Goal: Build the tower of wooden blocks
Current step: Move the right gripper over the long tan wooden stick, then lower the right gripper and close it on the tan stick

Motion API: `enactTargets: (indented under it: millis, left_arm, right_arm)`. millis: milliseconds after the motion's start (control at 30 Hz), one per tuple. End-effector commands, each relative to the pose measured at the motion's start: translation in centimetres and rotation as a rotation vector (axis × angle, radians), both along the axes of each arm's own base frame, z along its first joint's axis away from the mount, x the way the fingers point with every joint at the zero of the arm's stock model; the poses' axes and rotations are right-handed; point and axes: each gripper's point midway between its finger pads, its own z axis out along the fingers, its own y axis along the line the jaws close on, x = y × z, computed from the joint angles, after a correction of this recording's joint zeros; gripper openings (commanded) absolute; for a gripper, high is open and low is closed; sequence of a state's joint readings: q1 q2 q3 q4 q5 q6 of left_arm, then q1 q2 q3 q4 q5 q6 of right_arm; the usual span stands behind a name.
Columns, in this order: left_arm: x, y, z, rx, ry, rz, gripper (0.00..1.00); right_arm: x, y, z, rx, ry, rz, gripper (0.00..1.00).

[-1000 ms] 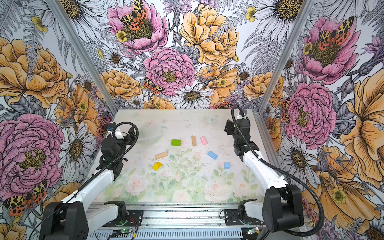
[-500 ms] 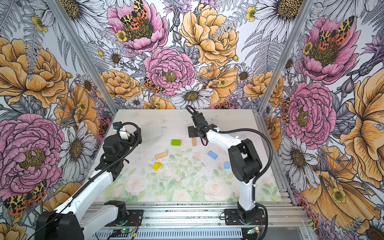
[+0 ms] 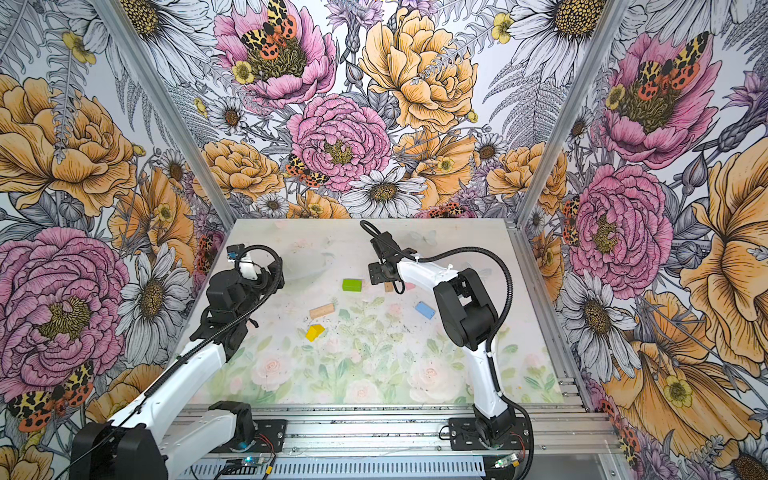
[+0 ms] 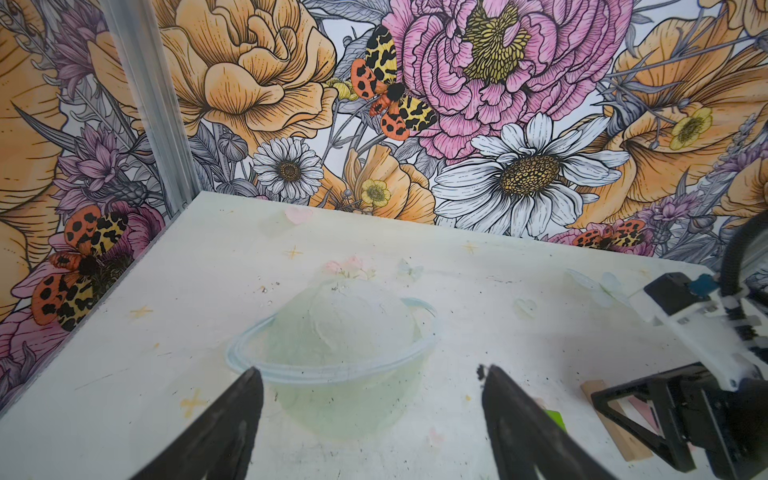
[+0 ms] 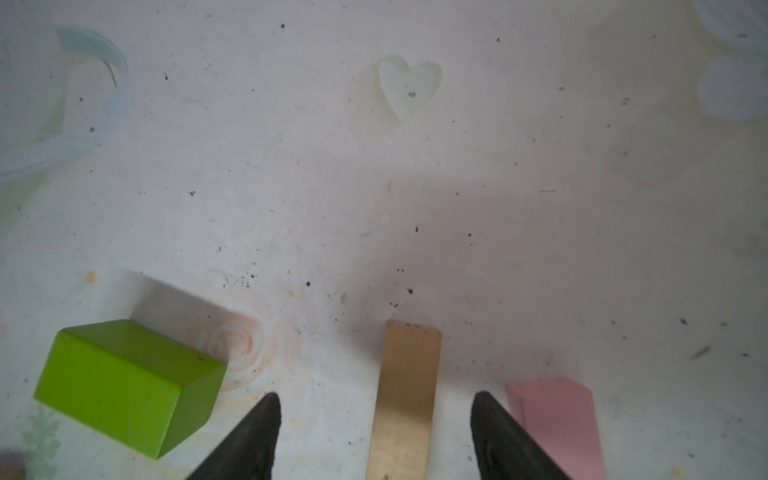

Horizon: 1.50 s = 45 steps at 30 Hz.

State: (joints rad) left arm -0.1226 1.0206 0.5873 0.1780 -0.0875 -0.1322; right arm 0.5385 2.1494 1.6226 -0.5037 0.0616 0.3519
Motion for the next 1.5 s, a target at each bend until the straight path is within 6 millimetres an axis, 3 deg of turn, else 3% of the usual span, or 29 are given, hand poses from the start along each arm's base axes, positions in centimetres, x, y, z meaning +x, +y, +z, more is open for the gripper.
enactTargets:
  millis: [0, 200, 500, 700, 1067, 1233, 1467]
  left_arm:
    - [-0.1, -0.6, 1.6, -0.022, -0.028, -0.024, 0.84]
    - [-0.1, -0.7, 1.5, -0.024, -0.027, -0.025, 0.84]
    - [-0.2, -0.9, 1.7, -0.023, -0.029, -0.032, 0.84]
    - [-0.3, -1.0, 1.9, -0.024, -0.034, -0.035, 0.84]
    - [-0.6, -1.3, 2.5, -0.024, -0.052, -0.045, 0.84]
    - [-0.7, -1.4, 2.5, -0.025, -0.053, -0.048, 0.84]
    - [-0.6, -1.4, 2.5, -0.026, -0.053, -0.048, 0.84]
  right_arm:
    - [0.0, 0.0, -0.7, 0.007, 0.024, -0.02, 0.71]
    - [-0.8, 0.4, -2.0, 0.028, 0.076, -0.007, 0.57]
    - [-1.6, 0.0, -3.4, 0.017, 0.116, -0.013, 0.53]
    - [-1.6, -0.2, -2.4, 0.016, 0.099, -0.013, 0.53]
    - [-1.0, 0.3, 2.8, 0.06, 0.014, 0.016, 0.54]
    - [-0.8, -0.6, 2.6, 0.028, 0.018, -0.001, 0.55]
    - [-0.6, -1.7, 0.8, -0.006, 0.057, -0.03, 0.56]
